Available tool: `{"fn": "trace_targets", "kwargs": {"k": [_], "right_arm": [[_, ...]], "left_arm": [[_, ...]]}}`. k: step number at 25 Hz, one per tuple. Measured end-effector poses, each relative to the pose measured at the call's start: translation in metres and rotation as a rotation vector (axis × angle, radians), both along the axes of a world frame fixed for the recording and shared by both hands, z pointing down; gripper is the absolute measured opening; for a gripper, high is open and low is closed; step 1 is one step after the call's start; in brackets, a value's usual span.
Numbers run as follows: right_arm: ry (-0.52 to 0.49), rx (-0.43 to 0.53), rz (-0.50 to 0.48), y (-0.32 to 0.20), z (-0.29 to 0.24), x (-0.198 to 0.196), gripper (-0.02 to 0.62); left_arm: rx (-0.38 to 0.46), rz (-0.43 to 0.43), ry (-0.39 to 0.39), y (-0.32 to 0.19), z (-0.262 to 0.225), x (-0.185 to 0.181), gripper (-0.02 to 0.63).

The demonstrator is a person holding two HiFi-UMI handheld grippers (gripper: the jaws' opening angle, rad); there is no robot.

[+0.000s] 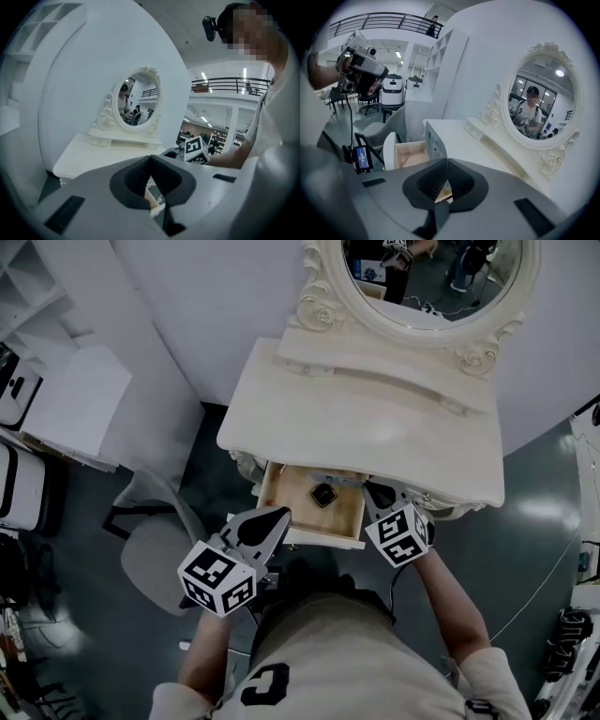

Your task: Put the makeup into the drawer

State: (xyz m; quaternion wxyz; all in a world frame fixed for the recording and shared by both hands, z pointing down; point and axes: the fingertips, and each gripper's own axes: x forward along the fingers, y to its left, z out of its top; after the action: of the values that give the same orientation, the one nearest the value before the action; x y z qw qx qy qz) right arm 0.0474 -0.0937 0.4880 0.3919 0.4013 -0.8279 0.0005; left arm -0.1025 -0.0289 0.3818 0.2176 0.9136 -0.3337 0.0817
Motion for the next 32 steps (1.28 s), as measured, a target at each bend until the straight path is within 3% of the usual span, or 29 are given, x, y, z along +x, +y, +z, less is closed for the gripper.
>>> {"fn": "trace_targets", "kwargs": {"k": [9, 18, 25, 32], "right_arm": [[-0.045, -0.003, -0.057, 0.028, -0.008, 0.042, 0.025], [-0.084, -0.078, -0.114, 0.048, 0.013, 0.072, 0.025], [-0.105, -0.154, -0.131, 0.049, 0.035, 0.054, 0.025], [-0.086, -0.167, -0.108, 0.03, 0.032, 0.016, 0.025]], "left_arm": [[0.017, -0.047, -0.016, 0.021, -0.012, 0.049, 0.054], [-0.003, -0.124, -0.059, 0.053, -0.008, 0.08, 0.054], [-0.027, -0.183, -0.072, 0.067, 0.001, 0.065, 0.054], [-0.029, -0.173, -0.023, 0.045, 0.01, 0.028, 0.054]]}}
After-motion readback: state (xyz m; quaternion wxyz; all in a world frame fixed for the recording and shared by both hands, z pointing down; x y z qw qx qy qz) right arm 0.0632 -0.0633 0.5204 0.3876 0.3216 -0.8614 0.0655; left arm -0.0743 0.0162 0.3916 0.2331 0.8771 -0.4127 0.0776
